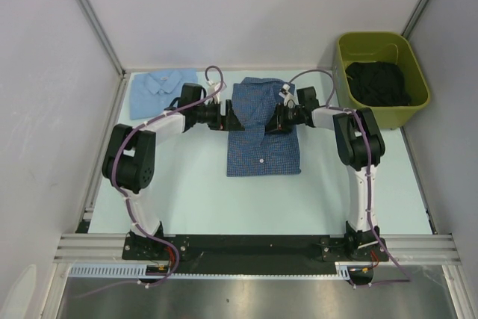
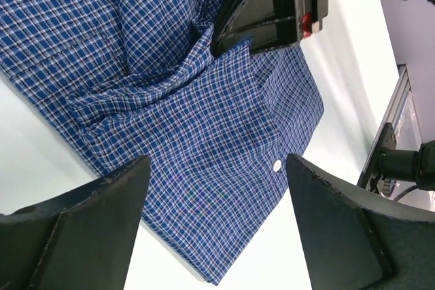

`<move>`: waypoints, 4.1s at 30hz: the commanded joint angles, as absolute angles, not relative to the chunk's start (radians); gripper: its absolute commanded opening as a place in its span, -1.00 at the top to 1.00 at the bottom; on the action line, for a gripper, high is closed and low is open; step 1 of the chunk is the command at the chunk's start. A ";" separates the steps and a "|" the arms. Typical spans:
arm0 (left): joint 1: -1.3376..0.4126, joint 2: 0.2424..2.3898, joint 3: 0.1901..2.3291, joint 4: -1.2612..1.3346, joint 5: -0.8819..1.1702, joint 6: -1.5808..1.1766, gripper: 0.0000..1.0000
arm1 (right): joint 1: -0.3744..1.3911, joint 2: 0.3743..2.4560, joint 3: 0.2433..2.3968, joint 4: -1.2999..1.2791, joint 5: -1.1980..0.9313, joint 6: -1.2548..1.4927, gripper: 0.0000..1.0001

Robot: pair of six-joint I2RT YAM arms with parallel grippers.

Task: Fold and stack the long sleeve shirts
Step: Fold the shirt

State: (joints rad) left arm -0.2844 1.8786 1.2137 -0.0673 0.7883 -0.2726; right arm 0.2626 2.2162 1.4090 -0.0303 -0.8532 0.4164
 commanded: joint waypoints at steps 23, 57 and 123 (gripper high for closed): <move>-0.341 2.194 1.505 0.120 0.805 -0.397 -0.27 | 0.101 1.953 1.416 -0.385 -0.931 0.051 0.27; -0.521 1.697 0.721 0.397 1.036 -0.525 -0.99 | 0.176 1.694 0.844 -0.157 -1.178 0.402 -1.00; -1.035 1.596 0.738 0.087 -0.108 0.850 1.00 | 0.316 2.205 1.490 -0.315 -0.974 0.075 0.22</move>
State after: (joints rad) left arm -1.0351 1.7180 0.6849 0.3351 -0.1963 0.9306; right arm 0.3088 2.2482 1.5112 -0.3260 -0.9958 0.0921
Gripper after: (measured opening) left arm 0.019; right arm 0.371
